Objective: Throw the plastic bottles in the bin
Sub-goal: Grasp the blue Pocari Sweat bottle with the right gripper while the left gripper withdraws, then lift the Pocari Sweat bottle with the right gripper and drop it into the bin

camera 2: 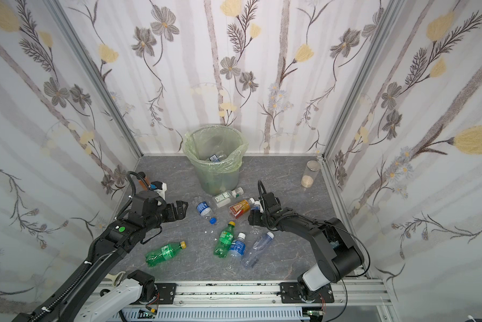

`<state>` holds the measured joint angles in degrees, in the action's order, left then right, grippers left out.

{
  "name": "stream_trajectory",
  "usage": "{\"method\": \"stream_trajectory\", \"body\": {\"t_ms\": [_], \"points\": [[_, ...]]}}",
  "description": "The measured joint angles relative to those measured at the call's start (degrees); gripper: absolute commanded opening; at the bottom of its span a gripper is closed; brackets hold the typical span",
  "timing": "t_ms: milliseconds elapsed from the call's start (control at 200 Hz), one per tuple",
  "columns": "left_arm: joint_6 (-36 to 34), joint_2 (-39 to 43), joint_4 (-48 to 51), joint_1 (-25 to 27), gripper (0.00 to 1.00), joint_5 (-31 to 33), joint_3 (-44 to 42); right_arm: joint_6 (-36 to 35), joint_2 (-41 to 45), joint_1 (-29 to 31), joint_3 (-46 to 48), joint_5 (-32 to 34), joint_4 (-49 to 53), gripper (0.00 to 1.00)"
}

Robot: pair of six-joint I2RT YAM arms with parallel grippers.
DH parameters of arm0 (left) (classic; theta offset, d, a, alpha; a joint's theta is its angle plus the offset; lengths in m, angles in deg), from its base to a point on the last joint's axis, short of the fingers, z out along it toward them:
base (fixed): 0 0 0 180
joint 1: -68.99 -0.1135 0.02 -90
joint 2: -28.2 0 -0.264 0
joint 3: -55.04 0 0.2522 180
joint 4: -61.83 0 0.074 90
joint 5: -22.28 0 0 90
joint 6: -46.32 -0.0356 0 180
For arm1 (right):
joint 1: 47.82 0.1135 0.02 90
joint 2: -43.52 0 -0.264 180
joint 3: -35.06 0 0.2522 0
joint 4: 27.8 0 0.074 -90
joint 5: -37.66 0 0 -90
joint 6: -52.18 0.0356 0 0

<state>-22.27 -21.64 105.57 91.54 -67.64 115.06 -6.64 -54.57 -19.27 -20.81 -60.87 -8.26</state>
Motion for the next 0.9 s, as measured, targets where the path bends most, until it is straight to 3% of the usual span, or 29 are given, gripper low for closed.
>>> {"method": "stream_trajectory", "body": {"t_ms": [190, 545, 719, 849, 899], "points": [[0.9, 0.7, -0.2, 0.0, 1.0, 1.3, -0.4, -1.8, 0.2, -1.0, -2.1, 0.6, -0.5, 0.64], [4.0, -0.9, -0.6, 0.0, 1.0, 5.4, -1.2, -12.7, 13.8, -1.0, -8.3, 1.3, 8.1, 0.56], [4.5, -1.3, -1.3, 0.0, 1.0, 5.9, -1.2, -19.1, 16.0, -0.5, -19.3, -7.6, 11.5, 0.53], [4.7, -0.8, -1.9, 0.0, 1.0, 5.9, -1.6, -19.6, 8.1, -0.3, -35.1, -14.9, 9.3, 0.53], [5.0, -0.1, -2.3, 0.0, 1.0, 5.8, -1.9, -18.6, 2.9, -0.2, -41.9, -16.2, 6.5, 0.66]]}}
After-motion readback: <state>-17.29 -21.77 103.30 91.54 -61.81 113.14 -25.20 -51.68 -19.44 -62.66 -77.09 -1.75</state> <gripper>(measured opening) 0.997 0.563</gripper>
